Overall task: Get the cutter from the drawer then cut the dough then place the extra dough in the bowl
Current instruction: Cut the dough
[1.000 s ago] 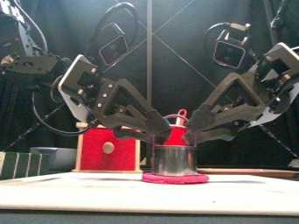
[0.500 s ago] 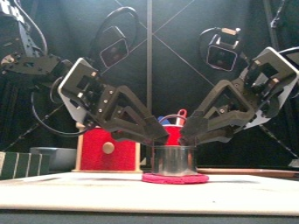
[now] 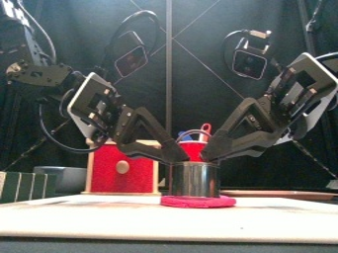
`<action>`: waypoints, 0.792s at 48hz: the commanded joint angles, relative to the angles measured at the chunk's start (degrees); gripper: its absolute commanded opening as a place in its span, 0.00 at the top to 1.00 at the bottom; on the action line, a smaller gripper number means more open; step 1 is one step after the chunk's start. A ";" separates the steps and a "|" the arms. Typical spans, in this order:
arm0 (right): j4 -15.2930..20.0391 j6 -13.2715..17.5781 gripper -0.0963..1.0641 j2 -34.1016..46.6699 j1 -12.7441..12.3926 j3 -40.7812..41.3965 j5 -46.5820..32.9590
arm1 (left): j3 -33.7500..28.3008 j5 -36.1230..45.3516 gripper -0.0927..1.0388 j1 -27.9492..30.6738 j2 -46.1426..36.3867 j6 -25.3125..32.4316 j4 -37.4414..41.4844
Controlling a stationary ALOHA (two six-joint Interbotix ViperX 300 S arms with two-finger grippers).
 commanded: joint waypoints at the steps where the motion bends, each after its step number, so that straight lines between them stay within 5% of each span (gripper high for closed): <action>1: 0.26 0.35 0.50 -0.97 -0.79 -0.62 2.37 | -0.44 1.58 0.52 -2.11 -1.32 0.26 0.70; 38: 1.58 0.79 0.51 3.87 -3.25 -1.93 9.67 | -0.62 9.49 0.54 -2.11 0.62 0.09 -0.09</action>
